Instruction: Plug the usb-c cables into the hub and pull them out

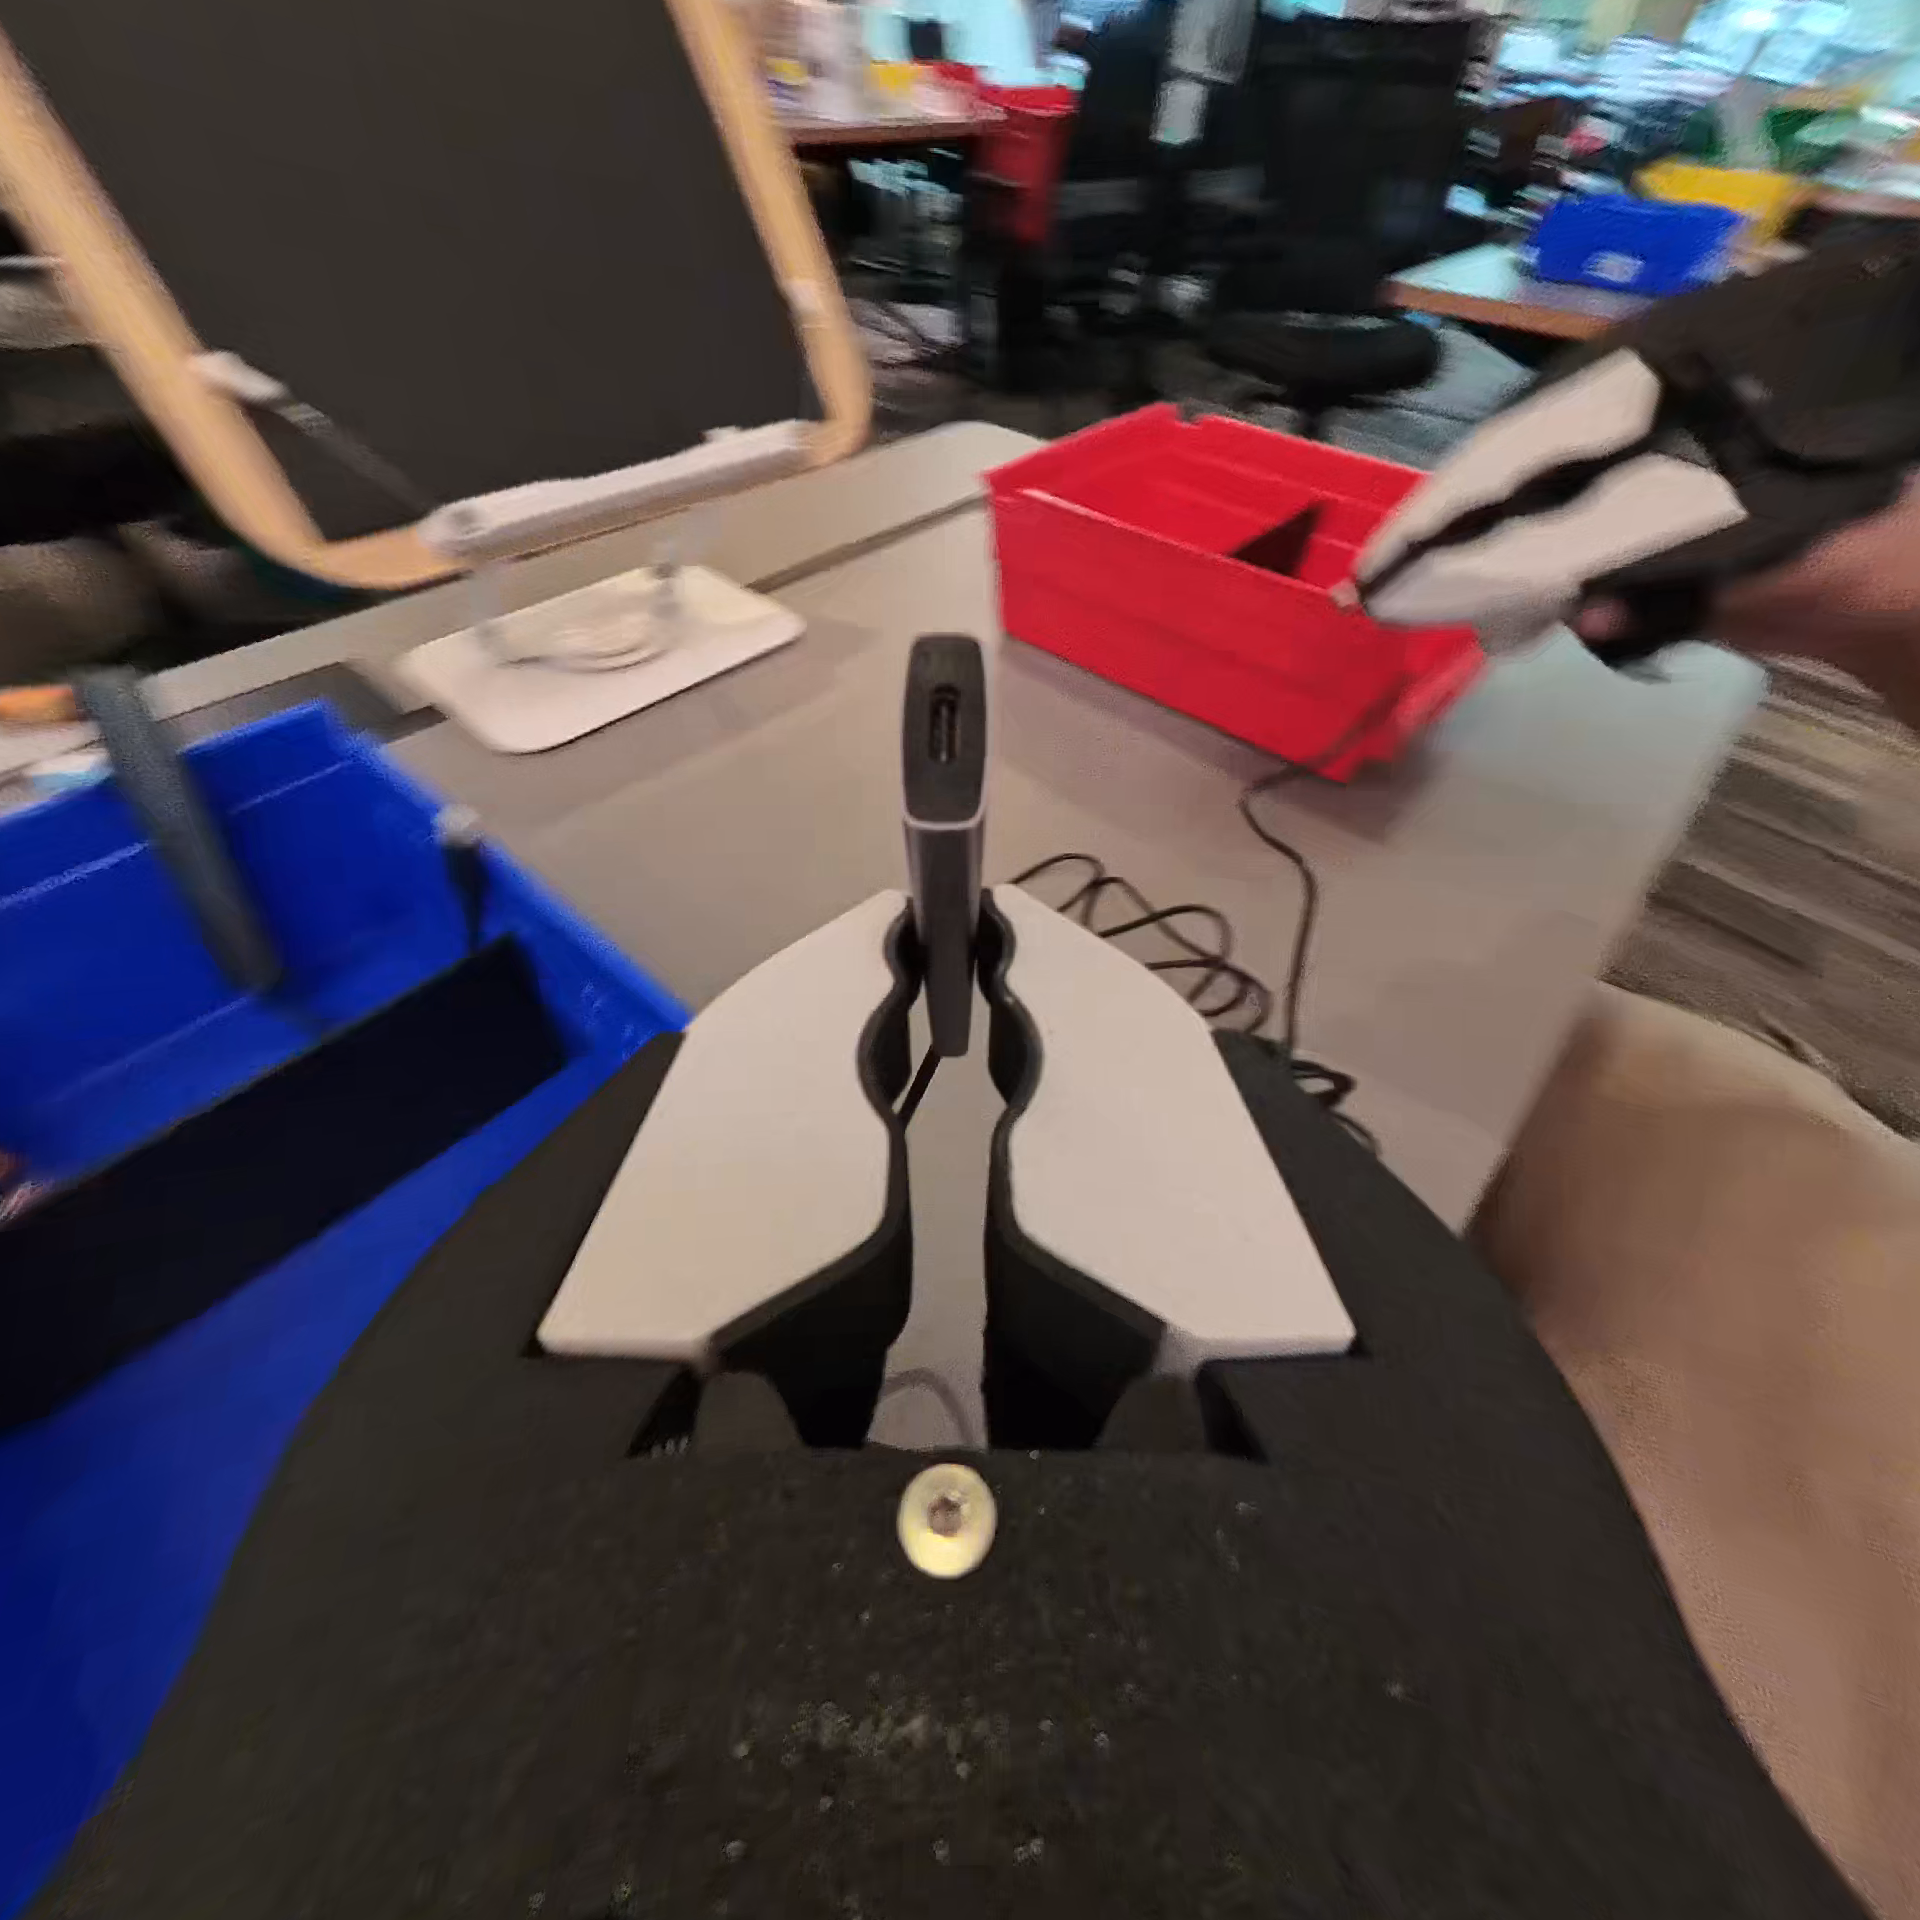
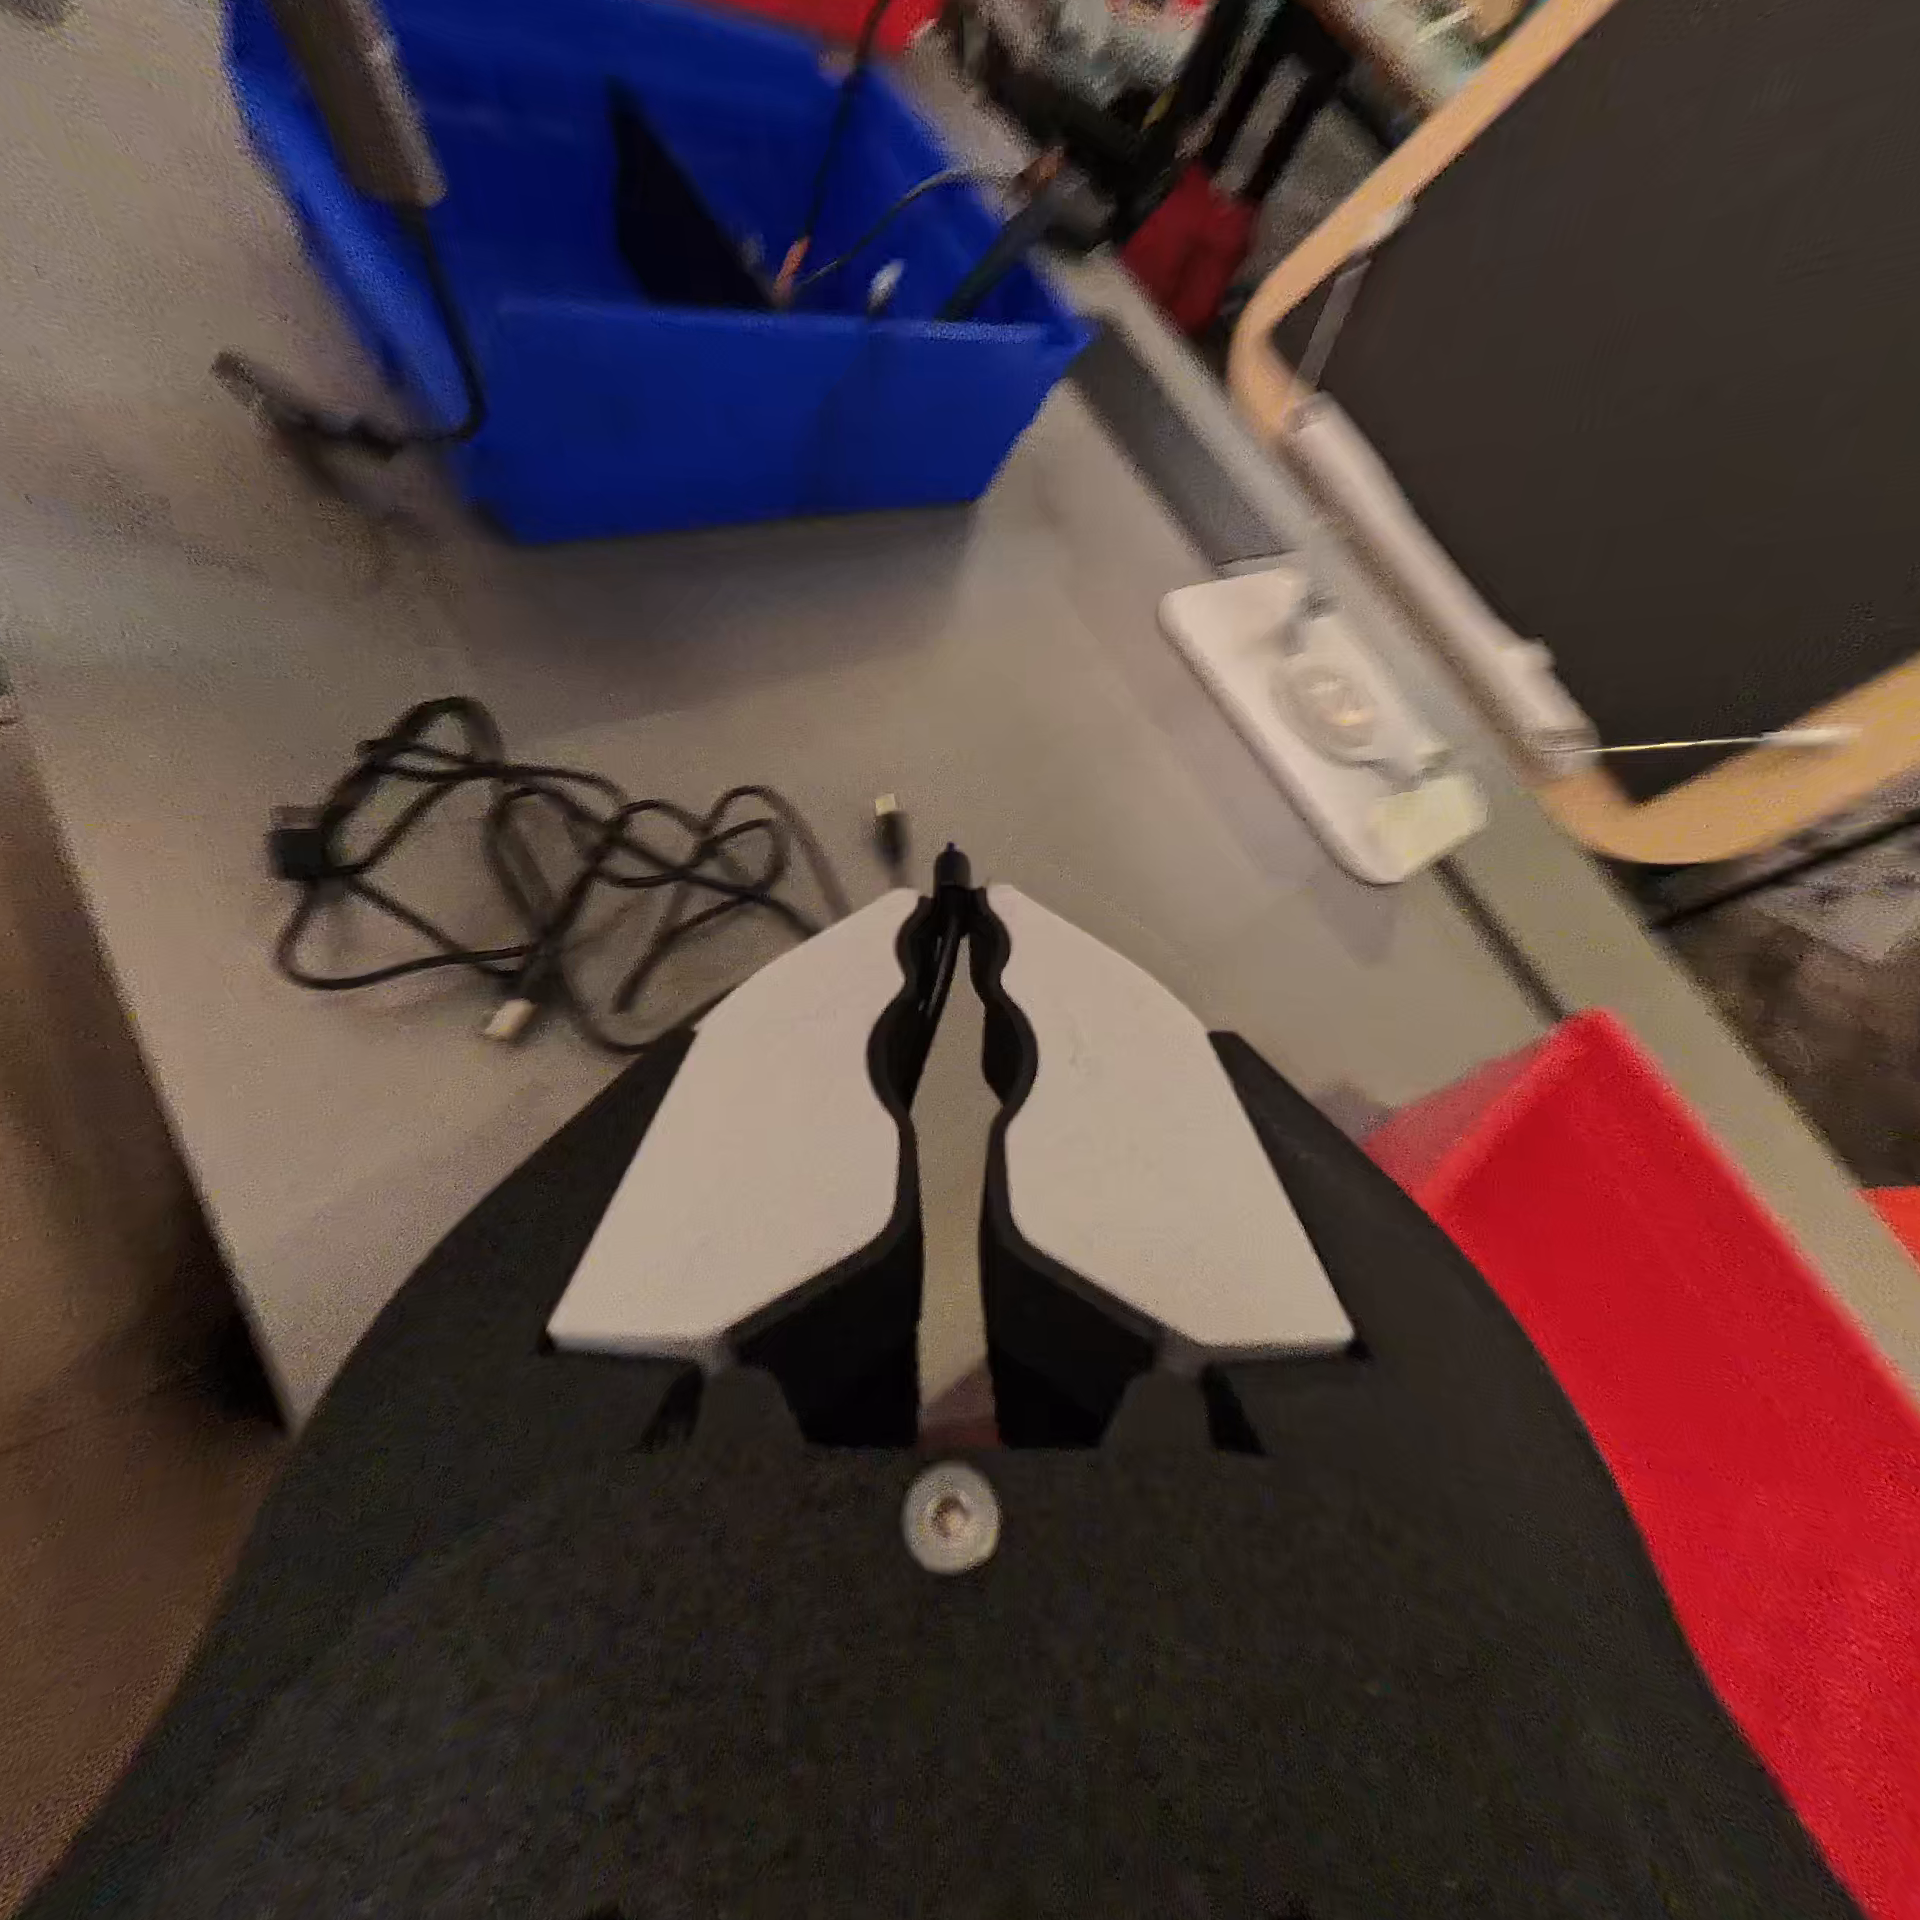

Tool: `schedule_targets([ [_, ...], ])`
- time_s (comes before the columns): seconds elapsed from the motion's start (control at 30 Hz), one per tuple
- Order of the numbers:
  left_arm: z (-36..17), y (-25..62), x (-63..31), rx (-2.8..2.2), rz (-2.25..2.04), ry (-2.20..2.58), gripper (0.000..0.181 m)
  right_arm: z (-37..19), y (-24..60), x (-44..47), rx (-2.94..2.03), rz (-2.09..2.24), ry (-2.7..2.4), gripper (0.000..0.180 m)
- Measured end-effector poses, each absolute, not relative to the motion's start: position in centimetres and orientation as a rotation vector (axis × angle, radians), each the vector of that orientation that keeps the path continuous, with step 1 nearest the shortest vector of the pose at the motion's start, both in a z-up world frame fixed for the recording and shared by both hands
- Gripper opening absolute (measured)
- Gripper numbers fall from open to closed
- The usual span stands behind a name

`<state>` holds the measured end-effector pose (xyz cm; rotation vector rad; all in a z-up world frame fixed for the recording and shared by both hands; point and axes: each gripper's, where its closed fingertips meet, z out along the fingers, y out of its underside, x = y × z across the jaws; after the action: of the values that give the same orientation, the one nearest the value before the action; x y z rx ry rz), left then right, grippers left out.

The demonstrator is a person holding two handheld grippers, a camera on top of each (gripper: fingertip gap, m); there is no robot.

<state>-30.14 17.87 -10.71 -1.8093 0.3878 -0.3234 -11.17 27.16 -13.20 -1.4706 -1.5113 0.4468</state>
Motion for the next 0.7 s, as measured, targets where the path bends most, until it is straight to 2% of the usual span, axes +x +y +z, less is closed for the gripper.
schedule_targets([
  [0.07, -12.9, 16.6, -30.5, -1.789, -0.275, 0.282, 0.009, -17.4, 24.7, -12.9, -1.566, 0.571, -1.655, 0.005],
  [0.2, -15.9, 15.0, -28.9, -1.781, -0.372, 0.230, 0.009, -23.9, 25.3, -14.5, -1.739, 0.478, -1.699, 0.006],
  [0.3, -16.9, 15.3, -27.7, -1.814, -0.457, 0.281, 0.009, -25.6, 26.1, -13.6, -1.862, 0.458, -1.683, 0.026],
  [0.4, -17.6, 15.6, -27.1, -1.822, -0.574, 0.262, 0.009, -24.5, 27.1, -12.1, -1.921, 0.427, -1.635, 0.036],
  [0.5, -17.1, 15.5, -25.7, -1.782, -0.727, 0.294, 0.008, -20.5, 26.6, -12.4, -1.886, 0.525, -1.558, 0.041],
  [0.6, -15.2, 14.8, -23.9, -1.666, -0.914, 0.335, 0.008, -16.5, 21.2, -15.6, -1.736, 0.883, -1.588, 0.040],
  [0.7, -12.9, 13.9, -22.2, -1.530, -1.077, 0.387, 0.009, -15.4, 14.5, -19.0, -1.567, 1.271, -1.664, 0.039],
])
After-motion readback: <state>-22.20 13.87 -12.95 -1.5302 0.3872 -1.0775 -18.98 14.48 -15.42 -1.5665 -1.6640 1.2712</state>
